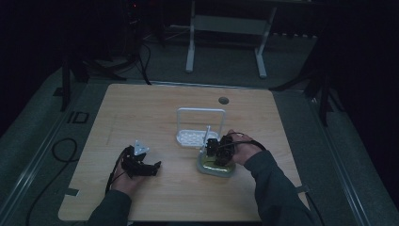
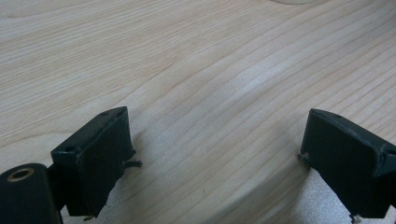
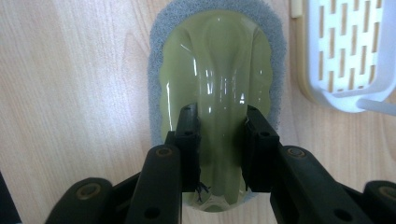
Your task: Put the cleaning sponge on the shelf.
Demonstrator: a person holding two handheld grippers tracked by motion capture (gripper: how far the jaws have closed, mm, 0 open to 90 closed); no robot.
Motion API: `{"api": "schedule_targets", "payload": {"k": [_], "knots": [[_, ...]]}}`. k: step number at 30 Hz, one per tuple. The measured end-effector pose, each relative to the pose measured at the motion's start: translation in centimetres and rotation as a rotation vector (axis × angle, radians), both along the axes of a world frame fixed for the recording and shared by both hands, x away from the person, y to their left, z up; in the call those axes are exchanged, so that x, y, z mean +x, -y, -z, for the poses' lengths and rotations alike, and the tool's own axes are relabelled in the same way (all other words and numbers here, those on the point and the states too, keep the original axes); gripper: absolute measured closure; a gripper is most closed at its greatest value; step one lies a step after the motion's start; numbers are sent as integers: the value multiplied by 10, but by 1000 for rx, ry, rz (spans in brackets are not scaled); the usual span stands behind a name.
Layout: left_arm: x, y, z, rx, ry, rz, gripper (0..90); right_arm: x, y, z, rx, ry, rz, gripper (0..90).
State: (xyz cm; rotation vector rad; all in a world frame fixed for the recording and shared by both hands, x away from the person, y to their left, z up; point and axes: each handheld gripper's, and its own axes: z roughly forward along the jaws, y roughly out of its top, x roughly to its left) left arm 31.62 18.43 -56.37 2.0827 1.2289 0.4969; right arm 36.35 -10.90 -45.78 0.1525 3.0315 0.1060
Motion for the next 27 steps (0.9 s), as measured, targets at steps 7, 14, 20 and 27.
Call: {"api": "schedule_targets", "payload": {"k": [7,14,20,27], "knots": [[0,0,0,0,0,0,87,2,-5,-6,-2,23,-7,714],[0,0,0,0,0,0,87,5,-10,-10,-4,47,-24,714],[0,0,0,2,0,1,87,7,-17,-14,-6,71,-33,714],[0,0,0,2,0,1,87,12,-23,-15,-4,85,-33,715]]}}
